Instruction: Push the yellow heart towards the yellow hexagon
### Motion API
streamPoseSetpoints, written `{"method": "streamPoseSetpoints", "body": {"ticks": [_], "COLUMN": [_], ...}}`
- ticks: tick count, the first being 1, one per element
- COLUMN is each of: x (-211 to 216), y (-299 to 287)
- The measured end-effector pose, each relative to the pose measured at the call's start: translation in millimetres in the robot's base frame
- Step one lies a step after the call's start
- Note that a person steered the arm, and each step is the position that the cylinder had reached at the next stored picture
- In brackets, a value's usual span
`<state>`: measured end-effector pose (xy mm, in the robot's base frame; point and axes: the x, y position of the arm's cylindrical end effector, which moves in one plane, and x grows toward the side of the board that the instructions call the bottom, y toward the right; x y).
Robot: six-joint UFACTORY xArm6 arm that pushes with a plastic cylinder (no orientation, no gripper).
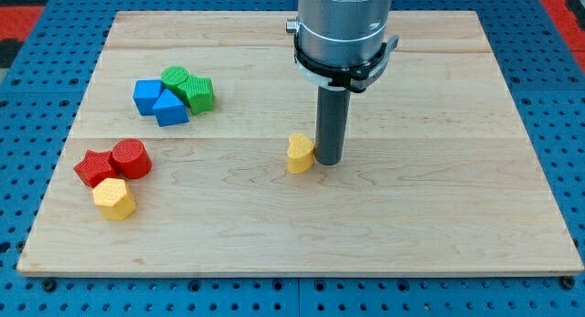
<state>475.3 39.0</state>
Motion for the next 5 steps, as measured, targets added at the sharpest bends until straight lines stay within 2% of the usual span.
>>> {"method": "streamPoseSetpoints", "body": {"ticks": [1,2,4,5], "x": [-7.8,-7.9,-7.9,-7.9], "y": [16.2,-9.4,-118.6,-150.7]}}
